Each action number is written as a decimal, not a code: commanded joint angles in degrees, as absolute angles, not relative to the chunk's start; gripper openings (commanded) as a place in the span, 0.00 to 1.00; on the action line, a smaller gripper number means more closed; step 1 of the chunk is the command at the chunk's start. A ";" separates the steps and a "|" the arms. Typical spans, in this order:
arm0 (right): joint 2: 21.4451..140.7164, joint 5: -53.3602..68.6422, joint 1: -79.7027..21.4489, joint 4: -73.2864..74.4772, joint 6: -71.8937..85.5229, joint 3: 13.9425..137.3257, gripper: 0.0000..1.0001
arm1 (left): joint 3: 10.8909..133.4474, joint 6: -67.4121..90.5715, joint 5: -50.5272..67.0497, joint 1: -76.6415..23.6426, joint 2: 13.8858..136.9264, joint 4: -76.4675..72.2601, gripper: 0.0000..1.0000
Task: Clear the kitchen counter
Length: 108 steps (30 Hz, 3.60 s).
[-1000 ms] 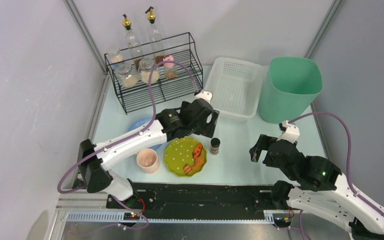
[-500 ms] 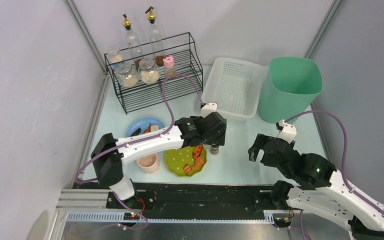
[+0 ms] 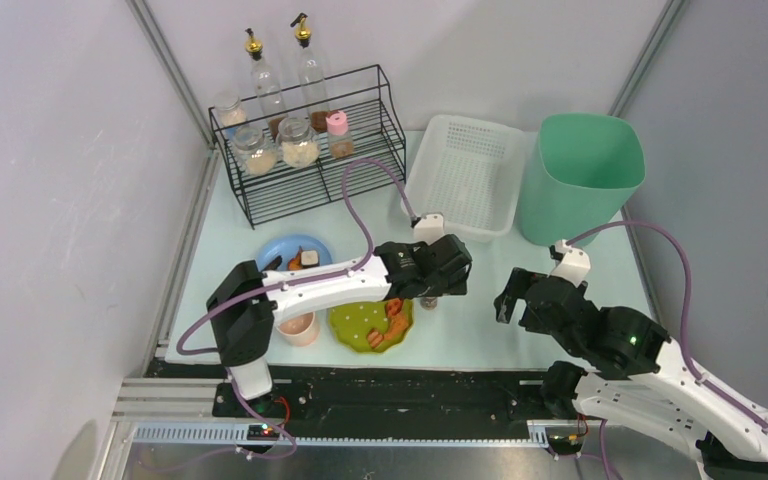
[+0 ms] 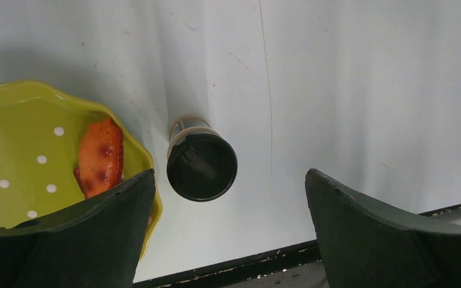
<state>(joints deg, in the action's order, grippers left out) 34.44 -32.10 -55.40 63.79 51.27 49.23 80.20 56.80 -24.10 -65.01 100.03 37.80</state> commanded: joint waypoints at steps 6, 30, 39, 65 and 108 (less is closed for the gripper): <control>32.96 -32.83 -55.46 61.64 50.79 48.23 0.99 | 82.79 59.29 -27.58 -65.13 101.85 36.54 0.91; 33.22 -31.21 -55.52 59.64 51.16 46.65 0.99 | 82.08 51.99 -27.05 -65.06 103.45 36.74 0.56; 33.22 -30.80 -55.50 59.37 51.05 46.66 0.99 | 80.79 49.61 -26.58 -64.32 102.61 36.69 0.36; 32.44 -28.99 -55.54 55.50 48.05 46.67 0.99 | 89.89 37.85 -21.84 -49.92 86.49 38.09 0.04; 36.47 -19.81 -55.56 42.12 43.09 41.83 0.99 | 143.00 40.85 -19.95 -24.00 126.41 46.25 0.14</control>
<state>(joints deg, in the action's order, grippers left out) 35.51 -20.62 -55.40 45.23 43.86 42.33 139.70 39.66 -18.37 -24.34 125.43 47.40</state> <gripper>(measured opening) 0.991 0.469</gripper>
